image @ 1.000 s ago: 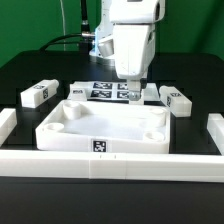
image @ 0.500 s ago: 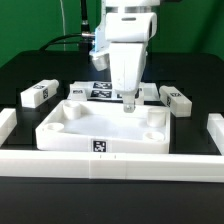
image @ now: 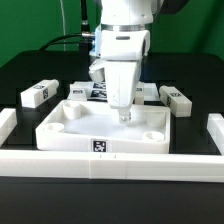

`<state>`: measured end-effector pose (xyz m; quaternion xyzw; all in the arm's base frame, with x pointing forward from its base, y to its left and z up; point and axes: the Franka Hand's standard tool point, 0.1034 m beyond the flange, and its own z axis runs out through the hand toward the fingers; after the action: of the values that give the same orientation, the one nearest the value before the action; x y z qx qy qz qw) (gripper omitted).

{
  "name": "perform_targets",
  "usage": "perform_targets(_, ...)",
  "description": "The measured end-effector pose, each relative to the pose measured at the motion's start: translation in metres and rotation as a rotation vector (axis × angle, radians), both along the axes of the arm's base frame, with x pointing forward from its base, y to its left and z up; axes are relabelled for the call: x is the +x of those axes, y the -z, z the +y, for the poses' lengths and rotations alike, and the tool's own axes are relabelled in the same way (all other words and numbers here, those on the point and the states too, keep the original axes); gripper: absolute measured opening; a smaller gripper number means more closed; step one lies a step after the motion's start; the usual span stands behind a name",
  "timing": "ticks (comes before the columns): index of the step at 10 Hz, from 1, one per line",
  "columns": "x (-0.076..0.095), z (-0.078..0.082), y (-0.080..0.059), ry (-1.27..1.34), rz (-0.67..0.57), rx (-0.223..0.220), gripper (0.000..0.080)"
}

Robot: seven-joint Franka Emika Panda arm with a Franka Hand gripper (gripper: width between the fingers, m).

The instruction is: Assemble desk

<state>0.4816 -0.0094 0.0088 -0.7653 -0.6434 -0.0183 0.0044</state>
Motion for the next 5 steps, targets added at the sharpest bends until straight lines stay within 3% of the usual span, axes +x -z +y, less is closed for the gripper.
perform_targets(1,-0.0013,0.0002,0.0016,0.007,0.004,0.001,0.065)
perform_targets(3,-0.002,0.0004,0.0023,0.01,0.006,0.001,0.0386)
perform_targets(4,-0.002,0.0004,0.0023,0.01,0.006,0.001,0.0386)
perform_targets(5,-0.002,0.0004,0.0023,0.01,0.006,0.001,0.0203)
